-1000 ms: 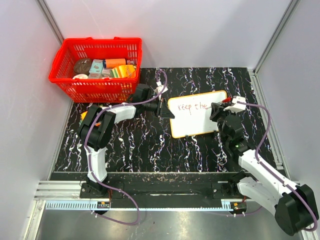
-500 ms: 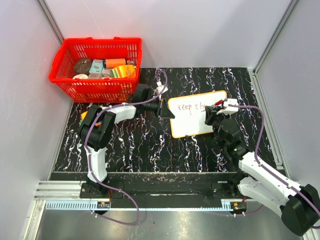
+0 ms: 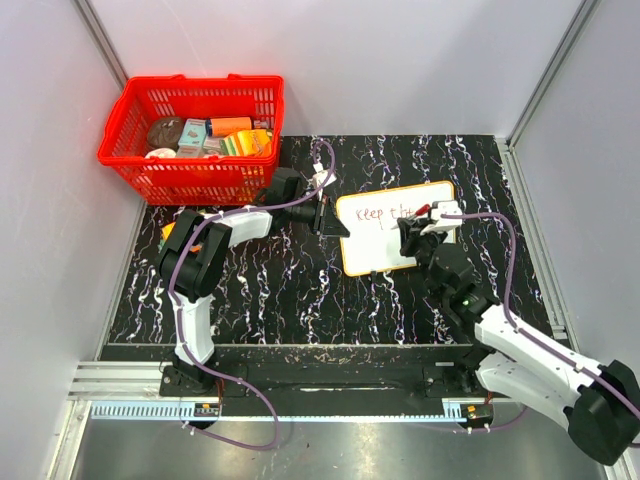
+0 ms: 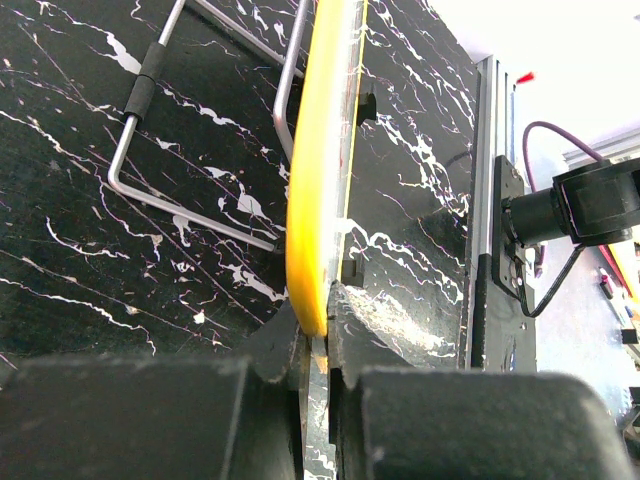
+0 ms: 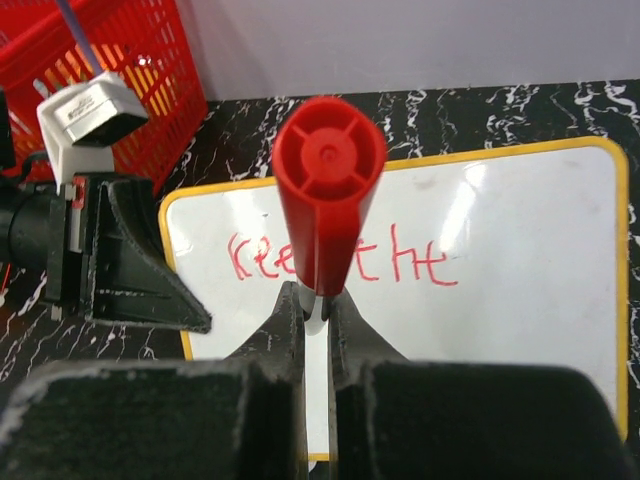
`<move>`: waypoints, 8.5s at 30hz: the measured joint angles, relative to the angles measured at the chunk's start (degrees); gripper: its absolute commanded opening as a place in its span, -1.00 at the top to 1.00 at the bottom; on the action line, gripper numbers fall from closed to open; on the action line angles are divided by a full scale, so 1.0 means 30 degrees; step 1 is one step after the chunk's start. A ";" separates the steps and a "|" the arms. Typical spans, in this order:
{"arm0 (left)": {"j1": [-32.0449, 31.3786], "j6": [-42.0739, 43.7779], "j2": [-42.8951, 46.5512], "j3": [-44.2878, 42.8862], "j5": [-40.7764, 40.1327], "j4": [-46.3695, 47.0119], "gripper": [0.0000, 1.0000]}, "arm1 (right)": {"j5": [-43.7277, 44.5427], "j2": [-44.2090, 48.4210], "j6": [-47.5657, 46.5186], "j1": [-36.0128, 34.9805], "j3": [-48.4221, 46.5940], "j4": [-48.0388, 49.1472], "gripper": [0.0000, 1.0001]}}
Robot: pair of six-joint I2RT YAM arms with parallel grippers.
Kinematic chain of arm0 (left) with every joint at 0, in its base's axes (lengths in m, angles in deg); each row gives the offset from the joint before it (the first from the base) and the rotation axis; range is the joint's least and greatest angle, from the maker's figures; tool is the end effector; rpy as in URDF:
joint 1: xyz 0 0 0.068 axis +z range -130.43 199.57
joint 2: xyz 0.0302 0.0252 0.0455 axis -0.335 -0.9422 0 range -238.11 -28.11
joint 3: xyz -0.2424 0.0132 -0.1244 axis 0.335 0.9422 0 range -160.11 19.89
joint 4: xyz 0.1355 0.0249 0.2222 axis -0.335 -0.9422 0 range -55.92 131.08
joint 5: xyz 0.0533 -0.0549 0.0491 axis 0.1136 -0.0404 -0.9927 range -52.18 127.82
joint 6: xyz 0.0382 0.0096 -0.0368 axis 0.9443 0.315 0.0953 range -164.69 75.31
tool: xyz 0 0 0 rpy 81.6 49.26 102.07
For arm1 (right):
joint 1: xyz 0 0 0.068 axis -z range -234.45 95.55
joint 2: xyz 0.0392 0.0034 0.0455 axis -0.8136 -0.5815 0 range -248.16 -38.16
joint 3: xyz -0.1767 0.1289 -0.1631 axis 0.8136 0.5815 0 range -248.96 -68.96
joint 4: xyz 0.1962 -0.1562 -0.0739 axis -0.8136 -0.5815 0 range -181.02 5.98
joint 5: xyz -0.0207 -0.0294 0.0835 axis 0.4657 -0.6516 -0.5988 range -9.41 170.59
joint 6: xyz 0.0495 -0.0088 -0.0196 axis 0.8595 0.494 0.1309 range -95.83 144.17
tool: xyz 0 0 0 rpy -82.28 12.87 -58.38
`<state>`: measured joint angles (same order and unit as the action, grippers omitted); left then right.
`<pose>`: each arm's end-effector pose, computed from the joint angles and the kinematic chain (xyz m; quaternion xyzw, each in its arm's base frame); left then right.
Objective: Write a sentence on the whiteboard
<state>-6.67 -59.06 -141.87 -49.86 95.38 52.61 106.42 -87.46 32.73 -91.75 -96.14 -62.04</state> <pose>0.3660 -0.2138 0.1780 0.3099 0.7403 -0.5422 0.2491 0.1713 0.1109 0.2767 -0.0184 0.7076 0.1225 0.6956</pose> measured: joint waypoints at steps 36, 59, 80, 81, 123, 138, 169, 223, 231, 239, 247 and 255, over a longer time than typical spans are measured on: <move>-0.0007 0.0022 0.0000 -0.0007 0.0007 0.0000 1.00 | 0.5632 -0.8779 -0.3264 -0.4007 0.0226 1.0418 1.00; -0.0007 0.0058 0.0000 -0.0007 -0.0044 -0.0036 1.00 | 0.6659 -1.0724 -0.3198 -0.4036 -0.0066 1.0943 1.00; -0.0007 0.0051 0.0000 -0.0007 -0.0066 -0.0044 1.00 | 0.6513 -1.0630 -0.2186 -0.4044 -0.0219 1.0397 1.00; -0.0007 0.0051 0.0000 -0.0007 -0.0066 -0.0044 1.00 | 0.6513 -1.0601 -0.2098 -0.4044 -0.0219 1.0309 1.00; -0.0036 0.0080 0.0000 -0.0066 -0.0036 -0.0036 1.00 | 0.4983 -0.6980 0.1195 -0.4073 0.0736 0.6149 1.00; -0.0058 0.0095 0.0000 -0.0087 -0.0058 -0.0095 1.00 | 0.4575 -0.9588 -0.0073 -0.4073 -0.0503 0.6798 1.00; -0.0066 0.0138 0.0000 -0.0095 -0.0051 -0.0095 1.00 | 0.5676 -0.8029 -0.0780 -0.3621 -0.0503 0.6113 1.00; -0.0066 0.0117 0.0000 -0.0095 -0.0146 -0.0182 1.00 | 0.4524 -0.8757 0.1282 -0.2630 -0.0219 0.5821 1.00; -0.0066 0.0124 0.0000 -0.0095 -0.0131 -0.0175 1.00 | 0.4524 -0.8429 0.1668 -0.2630 -0.0022 0.5180 1.00; -0.0066 0.0124 0.0000 -0.0095 -0.0131 -0.0168 1.00 | 0.4590 -0.8335 0.1749 -0.2630 -0.0007 0.4947 1.00; -0.0066 0.0124 0.0000 -0.0095 -0.0131 -0.0168 1.00 | 0.4743 -0.8298 0.1588 -0.2630 -0.0007 0.4860 1.00; -0.0066 0.0124 0.0000 -0.0095 -0.0131 -0.0160 1.00 | 0.5071 -0.8298 0.1027 -0.2492 -0.0211 0.4867 1.00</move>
<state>-6.86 -58.69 -141.87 -50.15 94.98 52.13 121.63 -112.35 35.81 -99.22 -96.77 -47.44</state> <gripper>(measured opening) 0.079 0.066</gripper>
